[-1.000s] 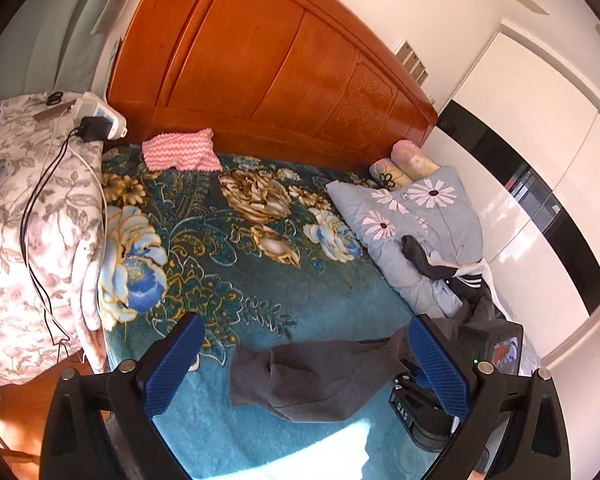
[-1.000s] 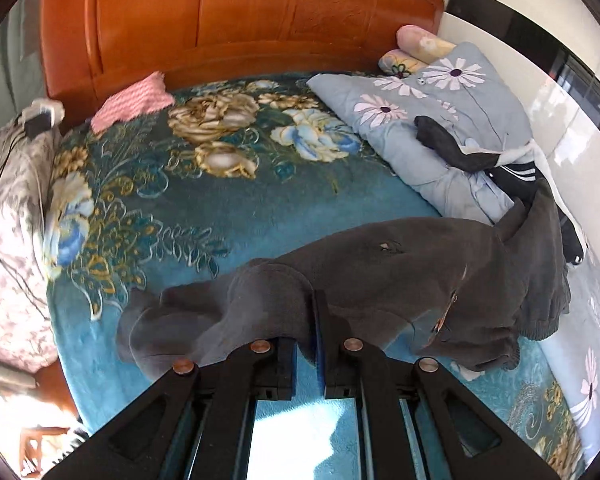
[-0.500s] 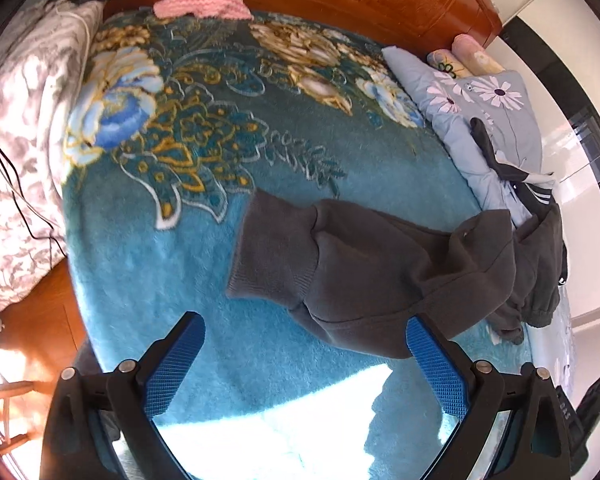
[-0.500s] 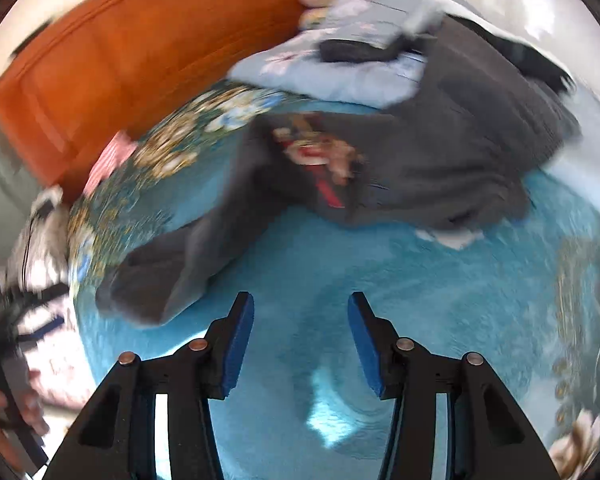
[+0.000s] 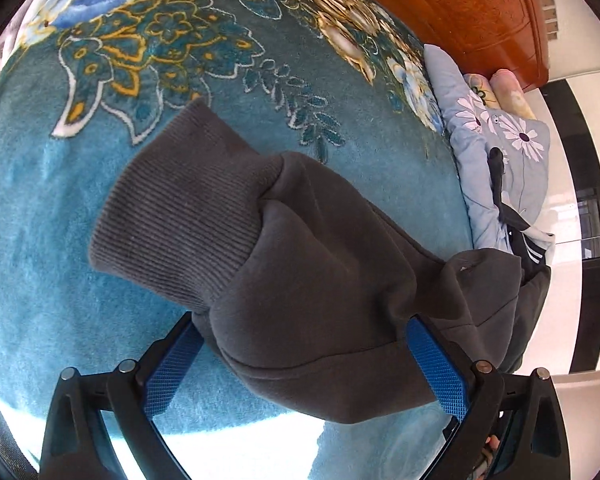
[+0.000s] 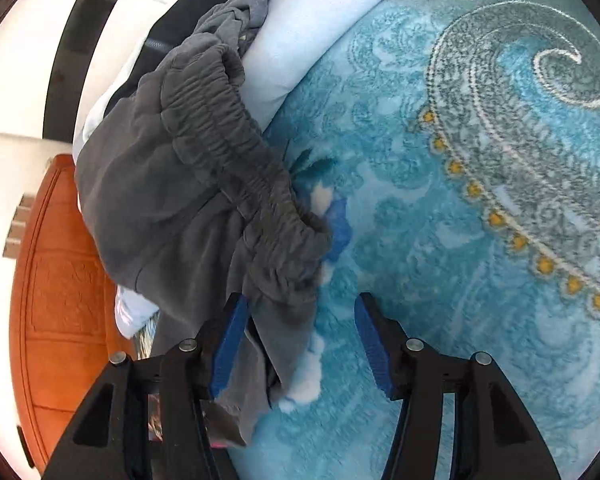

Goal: Fold clothes

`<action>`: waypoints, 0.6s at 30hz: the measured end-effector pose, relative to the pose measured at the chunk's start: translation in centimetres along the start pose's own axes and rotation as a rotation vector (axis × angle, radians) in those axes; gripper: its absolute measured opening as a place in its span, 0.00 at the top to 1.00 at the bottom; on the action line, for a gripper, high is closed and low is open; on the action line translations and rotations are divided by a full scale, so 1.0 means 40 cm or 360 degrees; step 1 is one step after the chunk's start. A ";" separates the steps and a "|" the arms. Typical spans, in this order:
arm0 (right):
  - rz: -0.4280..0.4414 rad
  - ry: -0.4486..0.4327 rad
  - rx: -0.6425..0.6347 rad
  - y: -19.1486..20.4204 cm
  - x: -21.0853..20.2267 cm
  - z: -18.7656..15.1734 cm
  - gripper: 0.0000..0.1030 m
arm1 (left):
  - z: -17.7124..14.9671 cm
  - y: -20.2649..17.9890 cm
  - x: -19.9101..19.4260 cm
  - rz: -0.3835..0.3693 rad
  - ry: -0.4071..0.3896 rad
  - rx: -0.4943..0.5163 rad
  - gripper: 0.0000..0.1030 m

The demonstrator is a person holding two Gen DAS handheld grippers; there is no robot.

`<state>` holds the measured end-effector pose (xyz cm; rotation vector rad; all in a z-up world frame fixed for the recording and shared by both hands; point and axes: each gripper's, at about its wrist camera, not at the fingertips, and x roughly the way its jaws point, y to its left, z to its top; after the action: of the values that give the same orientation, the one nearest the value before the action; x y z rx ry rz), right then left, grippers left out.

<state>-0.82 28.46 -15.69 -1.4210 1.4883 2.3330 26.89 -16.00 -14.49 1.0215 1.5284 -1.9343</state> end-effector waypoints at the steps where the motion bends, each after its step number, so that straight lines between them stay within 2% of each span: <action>1: -0.0027 -0.0003 -0.0017 0.019 0.010 0.005 0.42 | 0.004 -0.002 0.001 -0.0005 -0.0002 -0.0012 0.05; 3: -0.0083 -0.0005 -0.0053 0.058 0.028 0.013 0.40 | 0.014 -0.003 0.004 -0.0004 -0.0002 -0.0037 0.15; 4: -0.0115 0.0009 -0.0080 0.078 0.033 0.015 0.44 | 0.020 -0.001 0.006 0.0014 0.0005 -0.0051 0.20; 5: -0.0160 0.0024 -0.0104 0.097 0.037 0.018 0.58 | 0.023 0.002 0.008 0.0033 0.0012 -0.0062 0.28; 6: -0.0223 0.0040 -0.0113 0.109 0.037 0.023 0.63 | 0.027 0.006 0.011 0.0060 0.0019 -0.0067 0.32; 7: -0.0238 0.0055 -0.0095 0.114 0.033 0.028 0.67 | 0.031 0.008 0.014 0.0098 0.0028 -0.0068 0.44; 8: -0.0245 0.0066 -0.0077 0.118 0.026 0.033 0.72 | 0.037 0.010 0.015 0.0136 0.0033 -0.0065 0.57; 11: -0.0168 0.0028 -0.0091 0.140 -0.030 0.044 0.77 | 0.059 0.004 0.011 0.0187 0.0039 -0.0014 0.75; 14: -0.0070 -0.0024 -0.0203 0.177 -0.126 0.060 0.78 | 0.085 -0.013 -0.018 0.0241 -0.0003 0.0095 0.86; 18: 0.0021 -0.0144 -0.0377 0.211 -0.301 0.075 0.80 | 0.134 -0.044 -0.100 0.0227 -0.0112 0.0202 0.89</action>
<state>0.30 31.06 -0.98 -1.3312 1.2372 2.6160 26.63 -20.99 -9.74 1.0727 1.2732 -1.9653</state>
